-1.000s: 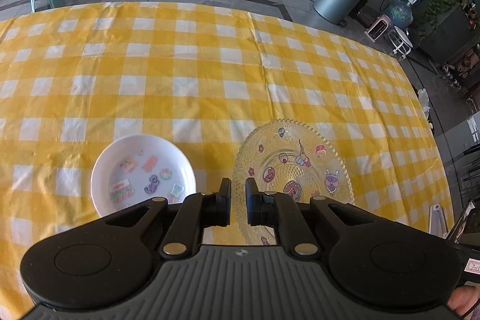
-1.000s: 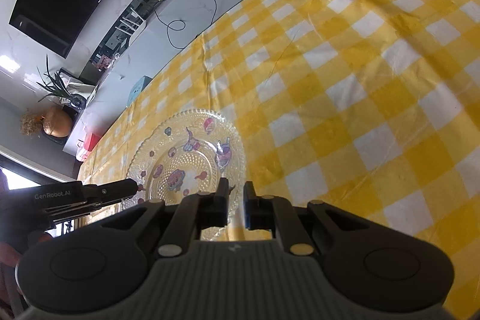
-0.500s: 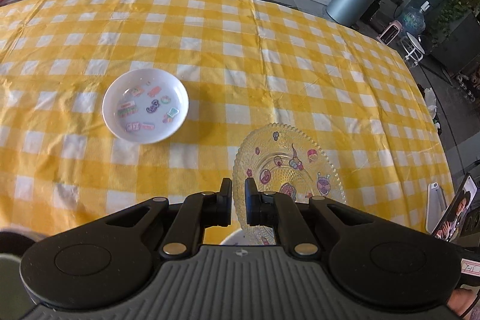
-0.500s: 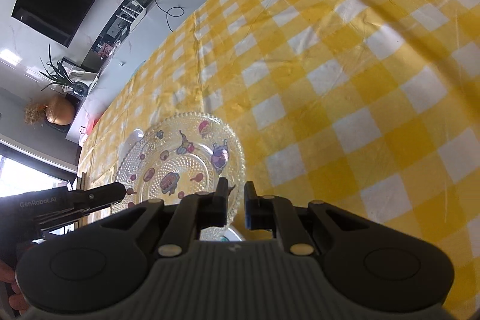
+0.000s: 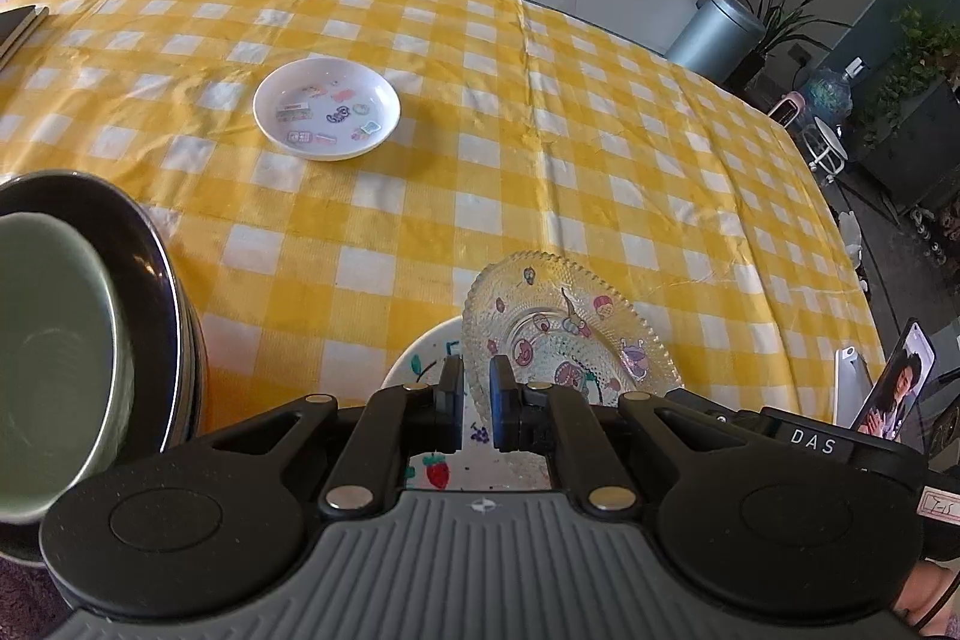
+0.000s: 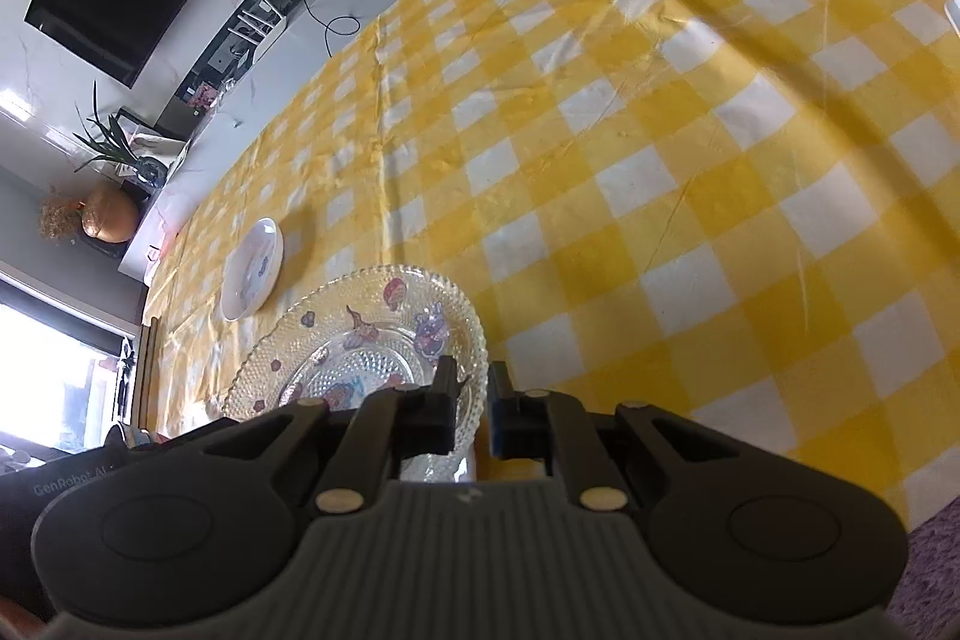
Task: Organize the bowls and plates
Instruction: 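Carry the glass plate with both tools and lower it onto the 'Fruity' plate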
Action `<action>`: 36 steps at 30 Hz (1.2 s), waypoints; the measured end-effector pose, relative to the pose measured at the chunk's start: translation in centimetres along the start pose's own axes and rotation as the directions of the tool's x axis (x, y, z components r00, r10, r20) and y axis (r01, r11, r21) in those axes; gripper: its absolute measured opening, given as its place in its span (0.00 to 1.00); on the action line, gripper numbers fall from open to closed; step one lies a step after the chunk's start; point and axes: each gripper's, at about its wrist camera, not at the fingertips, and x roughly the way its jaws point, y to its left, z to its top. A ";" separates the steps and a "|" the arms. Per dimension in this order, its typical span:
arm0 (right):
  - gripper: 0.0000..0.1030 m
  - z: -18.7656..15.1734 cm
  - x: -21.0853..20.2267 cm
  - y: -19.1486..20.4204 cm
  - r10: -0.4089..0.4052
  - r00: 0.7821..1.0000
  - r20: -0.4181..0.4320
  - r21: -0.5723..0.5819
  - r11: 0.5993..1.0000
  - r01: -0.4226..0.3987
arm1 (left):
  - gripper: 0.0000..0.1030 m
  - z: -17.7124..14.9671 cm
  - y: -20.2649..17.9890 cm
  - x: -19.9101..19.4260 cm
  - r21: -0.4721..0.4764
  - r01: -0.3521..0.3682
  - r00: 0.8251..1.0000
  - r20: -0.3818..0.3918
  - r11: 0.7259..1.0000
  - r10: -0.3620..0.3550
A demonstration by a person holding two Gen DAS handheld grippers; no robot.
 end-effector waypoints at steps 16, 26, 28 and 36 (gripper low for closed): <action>0.07 -2.7 -0.5 2.0 -0.092 0.994 0.061 -0.097 0.991 0.098 | 0.09 -3.3 1.3 -0.2 -0.066 -0.036 0.999 0.016 0.997 0.037; 0.07 -3.7 0.0 3.5 -0.131 0.988 0.086 -0.172 0.975 0.144 | 0.09 -4.1 1.7 -0.3 -0.074 -0.076 0.997 0.021 0.994 0.078; 0.07 -3.8 0.0 3.7 -0.137 0.987 0.089 -0.181 0.972 0.151 | 0.09 -4.2 1.7 -0.4 -0.074 -0.081 0.996 0.022 0.994 0.083; 0.08 -4.4 0.3 4.7 -0.183 0.976 0.115 -0.240 0.949 0.206 | 0.09 -4.3 1.9 0.0 -0.074 -0.090 0.996 0.008 0.993 0.091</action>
